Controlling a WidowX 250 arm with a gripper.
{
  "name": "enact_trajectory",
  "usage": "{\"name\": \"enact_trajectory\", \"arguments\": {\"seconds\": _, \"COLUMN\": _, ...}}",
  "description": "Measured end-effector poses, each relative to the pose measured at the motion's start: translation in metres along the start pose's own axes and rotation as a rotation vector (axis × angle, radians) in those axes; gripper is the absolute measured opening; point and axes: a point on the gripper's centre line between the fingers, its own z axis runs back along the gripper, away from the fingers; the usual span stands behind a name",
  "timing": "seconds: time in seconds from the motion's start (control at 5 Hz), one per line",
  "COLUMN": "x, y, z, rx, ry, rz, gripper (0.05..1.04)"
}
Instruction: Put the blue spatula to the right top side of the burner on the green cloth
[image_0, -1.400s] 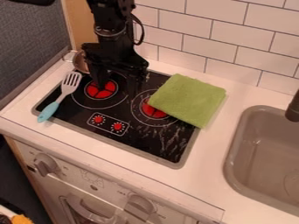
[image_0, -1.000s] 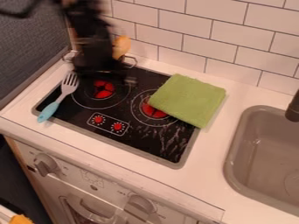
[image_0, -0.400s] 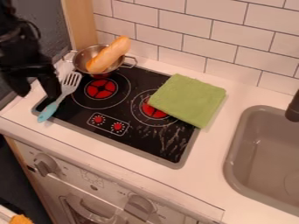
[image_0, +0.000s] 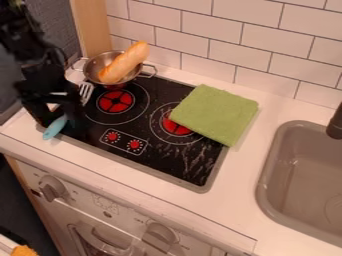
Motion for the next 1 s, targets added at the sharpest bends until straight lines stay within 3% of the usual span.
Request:
{"name": "enact_trajectory", "arguments": {"seconds": 0.2, "x": -0.005, "y": -0.005, "z": -0.008, "rx": 0.033, "ry": 0.008, "rz": -0.005, "gripper": 0.925}}
{"name": "enact_trajectory", "arguments": {"seconds": 0.4, "x": -0.004, "y": -0.002, "z": -0.012, "rx": 0.107, "ry": 0.010, "rz": -0.014, "gripper": 0.648}}
{"name": "enact_trajectory", "arguments": {"seconds": 0.6, "x": -0.005, "y": -0.002, "z": -0.012, "rx": 0.149, "ry": 0.026, "rz": -0.037, "gripper": 0.391}}
{"name": "enact_trajectory", "arguments": {"seconds": 0.8, "x": -0.014, "y": -0.008, "z": -0.008, "rx": 0.178, "ry": 0.051, "rz": -0.006, "gripper": 0.328}}
{"name": "enact_trajectory", "arguments": {"seconds": 1.0, "x": -0.039, "y": -0.018, "z": 0.023, "rx": 0.133, "ry": 0.116, "rz": 0.101, "gripper": 0.328}}
